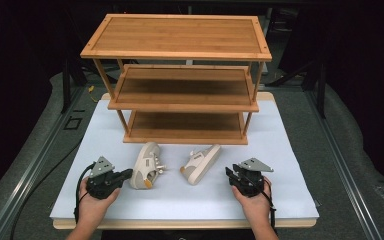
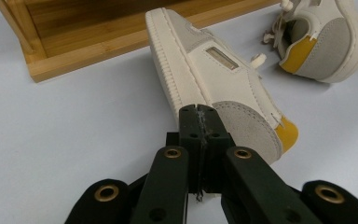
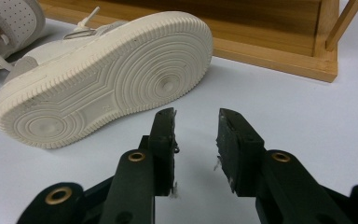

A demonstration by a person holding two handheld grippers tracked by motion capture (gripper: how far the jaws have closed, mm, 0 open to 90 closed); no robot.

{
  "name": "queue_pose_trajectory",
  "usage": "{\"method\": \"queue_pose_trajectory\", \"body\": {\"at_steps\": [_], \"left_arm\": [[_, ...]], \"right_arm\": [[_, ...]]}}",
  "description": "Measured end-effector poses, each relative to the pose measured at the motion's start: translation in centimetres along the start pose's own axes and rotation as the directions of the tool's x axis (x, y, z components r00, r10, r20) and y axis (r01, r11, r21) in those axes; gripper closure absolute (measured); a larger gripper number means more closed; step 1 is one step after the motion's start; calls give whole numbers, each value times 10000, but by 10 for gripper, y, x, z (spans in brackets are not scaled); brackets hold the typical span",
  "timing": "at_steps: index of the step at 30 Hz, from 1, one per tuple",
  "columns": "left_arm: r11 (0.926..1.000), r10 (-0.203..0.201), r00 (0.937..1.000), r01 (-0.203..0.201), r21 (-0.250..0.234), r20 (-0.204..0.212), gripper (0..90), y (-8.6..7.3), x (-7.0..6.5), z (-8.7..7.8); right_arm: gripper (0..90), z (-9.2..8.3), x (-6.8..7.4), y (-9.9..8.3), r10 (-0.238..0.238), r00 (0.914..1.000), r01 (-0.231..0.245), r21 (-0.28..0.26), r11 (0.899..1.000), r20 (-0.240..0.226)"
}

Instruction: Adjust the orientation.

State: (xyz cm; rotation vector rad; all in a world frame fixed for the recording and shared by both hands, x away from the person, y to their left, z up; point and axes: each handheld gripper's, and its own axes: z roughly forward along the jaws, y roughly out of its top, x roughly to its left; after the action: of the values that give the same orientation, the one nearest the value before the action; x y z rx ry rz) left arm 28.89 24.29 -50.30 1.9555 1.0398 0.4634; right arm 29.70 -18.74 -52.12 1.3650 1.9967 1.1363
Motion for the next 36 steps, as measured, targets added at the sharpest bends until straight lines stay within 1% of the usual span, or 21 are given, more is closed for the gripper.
{"method": "queue_pose_trajectory", "body": {"at_steps": [9, 12, 14, 17, 18, 19, 20, 21, 22, 23, 24, 25, 26, 27, 28, 29, 31, 32, 33, 35, 36], "left_arm": [[9999, -120, 9997, 121, 78, -212, 897, -2, 7, -1], [9996, -233, 9991, 238, 147, -340, 897, -4, 11, -2], [9989, -401, 9981, 412, 241, -478, 896, -6, 17, -1], [9981, -494, 9971, 513, 327, -573, 897, -7, 20, -1], [9972, -603, 9962, 629, 398, -633, 897, -8, 22, 0], [9955, -654, 9952, 701, 643, -721, 897, -10, 26, 2], [9955, -654, 9952, 701, 643, -721, 897, -10, 26, 2], [9940, -680, 9945, 744, 800, -797, 897, -12, 28, 4], [9917, -664, 9927, 768, 1031, -1011, 898, -13, 29, 5], [9895, -847, 9915, 954, 1090, -988, 897, -16, 35, 7], [9883, -1011, 9895, 1118, 1042, -1029, 897, -16, 36, 6], [9883, -1011, 9895, 1118, 1042, -1029, 897, -16, 36, 6], [9891, -1022, 9880, 1133, 943, -1160, 897, -15, 37, 5], [9894, -1246, 9853, 1322, 594, -1170, 889, -14, 37, 3], [9894, -1246, 9853, 1322, 594, -1170, 869, -14, 37, 3], [9890, -1411, 9837, 1451, 284, -1119, 850, -12, 35, 0], [9882, -1529, 9825, 1530, -76, -1066, 816, -10, 33, -2], [9882, -1529, 9825, 1530, -76, -1066, 785, -10, 33, -2], [9854, -1680, 9809, 1644, -436, -982, 758, -8, 32, -5], [9833, -1776, 9796, 1728, -570, -944, 707, -7, 32, -6], [9810, -1857, 9795, 1802, -718, -782, 707, -5, 32, -7]], "right_arm": [[667, 1, -1, 0, 90, 10000, -90, -51, 9999, 0], [667, 0, -3, 0, 173, 9998, -173, -49, 9998, -58], [667, 0, -3, 0, 177, 9998, -177, -51, 9998, 14], [667, 0, -3, 0, 207, 9998, -207, -79, 9998, 69], [667, 0, -4, 0, 211, 9998, -211, 9, 9998, 4], [667, 0, -4, -1, 242, 9997, -243, -98, 9997, -26], [667, 0, -4, -1, 242, 9997, -243, -98, 9997, -26], [667, 0, -4, 0, 252, 9997, -252, -90, 9996, -23], [667, 0, -4, 0, 251, 9996, -252, -76, 9997, -100], [667, 0, -4, -1, 265, 9996, -265, -103, 9996, -24], [667, 0, -4, -1, 298, 9996, -299, -106, 9995, -21], [667, 0, -4, -1, 298, 9996, -299, -106, 9995, -21], [667, -1, -4, -1, 286, 9996, -286, -108, 9995, -17], [667, -1, -5, -1, 295, 9996, -295, -109, 9995, -29], [667, -1, -5, -1, 333, 9994, -333, -115, 9994, -20], [667, -1, -5, -1, 366, 9993, -366, -97, 9993, -5], [667, -1, -6, -1, 426, 9991, -426, -113, 9990, -6], [667, -1, -6, -1, 456, 9990, -456, -160, 9988, -41], [667, -1, -6, -1, 481, 9988, -481, -169, 9987, -27], [667, -1, -6, -1, 514, 9987, -515, -182, 9985, -18], [667, -1, -6, -1, 514, 9987, -515, -182, 9985, -18]]}}
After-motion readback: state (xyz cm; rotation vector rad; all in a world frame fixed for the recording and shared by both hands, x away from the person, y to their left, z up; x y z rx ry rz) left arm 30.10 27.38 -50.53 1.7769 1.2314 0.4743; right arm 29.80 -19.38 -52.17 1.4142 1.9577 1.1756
